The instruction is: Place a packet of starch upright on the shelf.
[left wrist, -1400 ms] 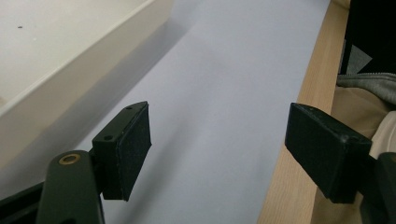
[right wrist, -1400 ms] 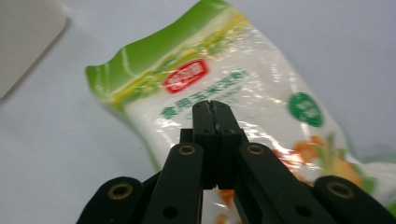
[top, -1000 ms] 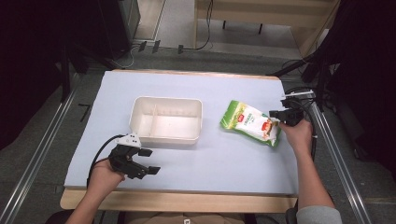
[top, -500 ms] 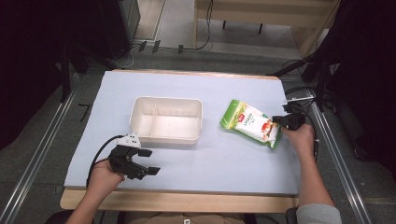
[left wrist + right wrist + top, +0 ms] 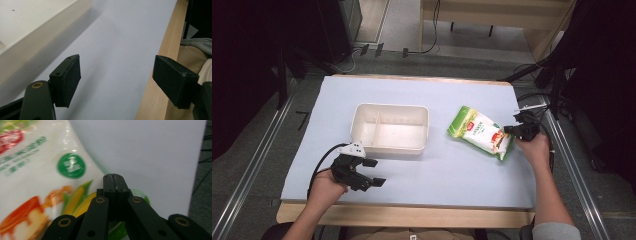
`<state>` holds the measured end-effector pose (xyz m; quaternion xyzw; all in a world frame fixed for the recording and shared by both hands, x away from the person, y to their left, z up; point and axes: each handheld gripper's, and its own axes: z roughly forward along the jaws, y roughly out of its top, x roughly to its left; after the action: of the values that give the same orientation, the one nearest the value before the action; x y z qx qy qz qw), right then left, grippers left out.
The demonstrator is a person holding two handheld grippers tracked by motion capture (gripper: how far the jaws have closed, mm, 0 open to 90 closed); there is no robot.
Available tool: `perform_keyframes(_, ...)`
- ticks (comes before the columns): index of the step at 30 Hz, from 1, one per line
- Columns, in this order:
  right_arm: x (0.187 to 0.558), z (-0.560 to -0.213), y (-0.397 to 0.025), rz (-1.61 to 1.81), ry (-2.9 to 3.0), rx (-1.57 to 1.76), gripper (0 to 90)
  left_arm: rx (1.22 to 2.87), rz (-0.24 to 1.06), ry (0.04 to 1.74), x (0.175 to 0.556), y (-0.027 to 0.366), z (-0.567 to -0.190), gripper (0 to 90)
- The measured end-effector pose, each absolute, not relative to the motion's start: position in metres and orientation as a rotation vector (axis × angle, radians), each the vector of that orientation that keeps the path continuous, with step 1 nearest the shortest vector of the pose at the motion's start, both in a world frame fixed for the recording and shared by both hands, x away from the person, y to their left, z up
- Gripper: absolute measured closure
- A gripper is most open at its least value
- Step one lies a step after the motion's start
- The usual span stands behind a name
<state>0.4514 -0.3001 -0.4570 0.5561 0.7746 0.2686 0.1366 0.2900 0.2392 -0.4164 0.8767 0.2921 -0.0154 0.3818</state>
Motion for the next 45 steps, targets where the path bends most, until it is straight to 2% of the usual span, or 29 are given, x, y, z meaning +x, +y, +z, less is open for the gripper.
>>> perform_keyframes(4,0.462,-0.465,-0.302,0.728,2.196,1.621,90.0,2.244,-0.038,0.756,0.290,0.241,-0.416,23.3)
perform_keyframes(12,0.459,-0.464,-0.303,0.689,2.254,1.638,90.0,2.231,-0.030,0.767,0.289,0.244,-0.415,23.3)
perform_keyframes(17,0.447,-0.463,-0.311,0.794,2.242,1.718,90.0,2.236,-0.031,0.759,0.289,0.243,-0.415,23.3)
perform_keyframes(31,0.403,-0.459,-0.306,0.853,2.347,1.653,90.0,2.235,-0.036,0.744,0.292,0.240,-0.414,23.3)
perform_keyframes(45,0.372,-0.452,-0.284,0.854,2.477,1.583,90.0,2.243,-0.044,0.725,0.295,0.233,-0.415,23.3)
